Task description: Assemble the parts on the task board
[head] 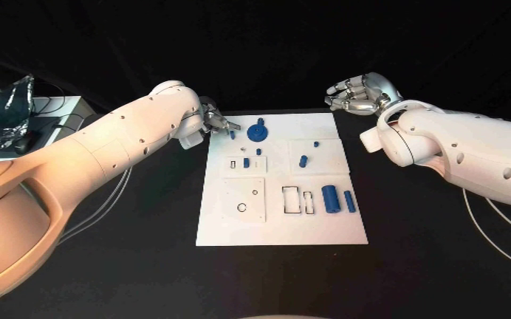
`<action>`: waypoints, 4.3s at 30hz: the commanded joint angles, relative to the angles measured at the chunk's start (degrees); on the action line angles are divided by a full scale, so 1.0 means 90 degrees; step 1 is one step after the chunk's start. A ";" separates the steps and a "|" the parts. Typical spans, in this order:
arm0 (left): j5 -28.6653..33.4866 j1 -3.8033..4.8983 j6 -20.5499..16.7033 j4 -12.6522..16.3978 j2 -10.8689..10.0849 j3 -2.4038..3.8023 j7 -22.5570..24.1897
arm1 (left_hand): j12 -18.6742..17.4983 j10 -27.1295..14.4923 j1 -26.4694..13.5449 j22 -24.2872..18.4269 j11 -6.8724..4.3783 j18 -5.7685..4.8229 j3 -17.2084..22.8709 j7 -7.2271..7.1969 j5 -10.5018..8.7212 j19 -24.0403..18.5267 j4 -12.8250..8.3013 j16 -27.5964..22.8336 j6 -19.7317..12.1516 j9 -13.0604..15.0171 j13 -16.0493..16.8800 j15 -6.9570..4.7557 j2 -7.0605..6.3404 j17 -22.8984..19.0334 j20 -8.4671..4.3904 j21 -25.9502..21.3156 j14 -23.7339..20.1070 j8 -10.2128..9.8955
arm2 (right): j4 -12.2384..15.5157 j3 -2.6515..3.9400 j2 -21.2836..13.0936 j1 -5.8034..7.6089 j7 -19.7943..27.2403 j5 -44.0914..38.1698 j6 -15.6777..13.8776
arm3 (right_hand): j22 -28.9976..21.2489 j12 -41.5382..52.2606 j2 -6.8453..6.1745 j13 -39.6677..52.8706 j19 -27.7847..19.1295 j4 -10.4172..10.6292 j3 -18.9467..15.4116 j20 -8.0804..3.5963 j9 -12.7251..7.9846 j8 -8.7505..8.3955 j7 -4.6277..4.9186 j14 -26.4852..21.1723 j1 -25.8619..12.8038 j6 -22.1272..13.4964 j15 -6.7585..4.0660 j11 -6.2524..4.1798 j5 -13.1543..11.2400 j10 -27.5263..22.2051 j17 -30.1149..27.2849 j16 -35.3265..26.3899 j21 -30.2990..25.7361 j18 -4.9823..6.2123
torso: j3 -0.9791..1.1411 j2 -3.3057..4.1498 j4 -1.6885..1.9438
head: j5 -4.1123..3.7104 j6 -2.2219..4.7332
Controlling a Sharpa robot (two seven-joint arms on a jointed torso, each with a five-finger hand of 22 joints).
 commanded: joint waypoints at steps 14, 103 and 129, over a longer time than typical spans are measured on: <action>0.0075 0.0011 0.0192 -0.0024 0.0062 -0.0062 0.0025 | 0.0033 0.0020 0.0170 0.0011 -0.0020 -0.0025 0.0096 -0.0024 0.0024 0.0037 0.0010 0.0033 -0.0014 0.0024 0.0004 -0.0048 0.0020 0.1308 -0.0002 0.0027 0.0539 0.0070 | 0.0032 0.0004 -0.0002 0.0010 0.0058 -0.0040 0.0011 | -0.0018 -0.0004 0.0037 -0.0009 0.0021 -0.0007 -0.0038 -0.0001 0.0011 -0.0043 0.0069 0.0009 -0.0002 0.0014 0.0005 -0.0004 0.0021 -0.0056 -0.0012 -0.0040 -0.0011 0.0049 | 0.0001 -0.0001 0.0006 | -0.0025 -0.0045; 0.0305 -0.0871 -0.1664 0.3035 -0.1524 -0.0729 0.0301 | 0.0051 0.0422 -0.0159 0.0352 -0.0312 -0.0078 0.4518 -0.0302 0.2058 0.0213 -0.1859 0.0059 0.0072 0.1251 -0.0054 -0.0320 -0.0656 0.1354 -0.0250 0.0190 0.0558 0.1577 | -0.0172 -0.0005 -0.0012 -0.0068 0.0010 -0.0094 0.0135 | -0.0072 -0.0001 0.0033 -0.0010 -0.0038 -0.0008 -0.0056 0.0012 0.0015 -0.0058 0.0075 -0.0006 -0.0010 0.0012 0.0016 0.0003 0.0029 -0.0067 -0.0033 -0.0065 -0.0047 0.0047 | -0.0020 -0.0257 0.0190 | -0.0007 -0.0367; 0.0105 -0.0883 -0.1365 0.2859 -0.1419 -0.0728 0.0224 | 0.0021 0.0407 -0.0163 0.0338 -0.0313 -0.0074 0.4521 -0.0303 0.2045 0.0204 -0.1865 0.0054 0.0074 0.1246 -0.0094 -0.0323 -0.0657 0.1344 -0.0258 0.0185 0.0556 0.1566 | -0.0153 -0.0005 -0.0027 -0.0068 0.0010 -0.0098 0.0138 | -0.0083 0.0000 0.0035 -0.0010 -0.0049 -0.0007 -0.0060 0.0015 0.0015 -0.0061 0.0076 -0.0007 -0.0012 0.0011 0.0017 0.0004 0.0028 -0.0071 -0.0037 -0.0070 -0.0049 0.0048 | -0.0016 -0.0262 0.0192 | -0.0014 -0.0430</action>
